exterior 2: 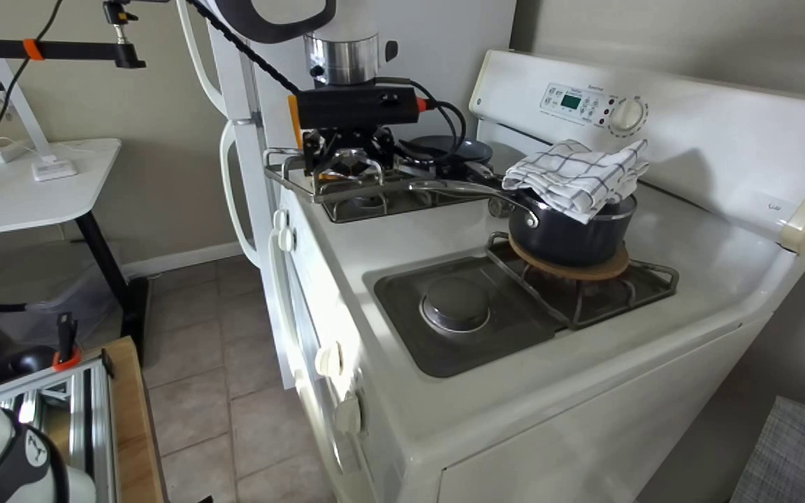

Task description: Pick up the grating on the front right side of the stove and put it on the left side.

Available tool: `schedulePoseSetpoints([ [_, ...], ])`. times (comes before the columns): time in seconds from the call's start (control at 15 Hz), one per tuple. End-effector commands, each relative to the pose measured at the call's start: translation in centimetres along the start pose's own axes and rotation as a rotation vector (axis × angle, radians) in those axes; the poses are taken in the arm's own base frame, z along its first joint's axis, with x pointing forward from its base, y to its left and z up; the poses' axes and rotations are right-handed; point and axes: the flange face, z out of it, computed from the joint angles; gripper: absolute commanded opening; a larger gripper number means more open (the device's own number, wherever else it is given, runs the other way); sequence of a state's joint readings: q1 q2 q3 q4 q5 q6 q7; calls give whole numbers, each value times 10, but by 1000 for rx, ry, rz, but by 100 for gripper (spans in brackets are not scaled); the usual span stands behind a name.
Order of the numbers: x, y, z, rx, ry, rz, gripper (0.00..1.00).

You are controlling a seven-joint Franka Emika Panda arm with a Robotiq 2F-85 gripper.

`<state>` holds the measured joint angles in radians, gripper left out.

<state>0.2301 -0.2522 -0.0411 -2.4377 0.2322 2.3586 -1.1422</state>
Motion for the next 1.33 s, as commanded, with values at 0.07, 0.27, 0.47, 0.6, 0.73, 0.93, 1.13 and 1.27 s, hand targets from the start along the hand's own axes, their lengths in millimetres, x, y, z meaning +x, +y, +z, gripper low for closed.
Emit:
schedulePoseSetpoints([
  [0.07, 35, 30, 3, -107, 53, 91, 0],
  [0.27, 51, 39, 14, -122, 91, 118, 0],
  [0.47, 70, 41, 27, -88, 121, 97, 0],
  [0.6, 86, 37, 33, -58, 145, 72, 0],
  [0.73, 97, 34, 35, -51, 154, 60, 0],
  [0.93, 93, 26, 52, -33, 113, 55, 0],
  [1.13, 88, 26, 63, -18, 99, 61, 0],
  [1.27, 92, 24, 70, -36, 112, 104, 0],
])
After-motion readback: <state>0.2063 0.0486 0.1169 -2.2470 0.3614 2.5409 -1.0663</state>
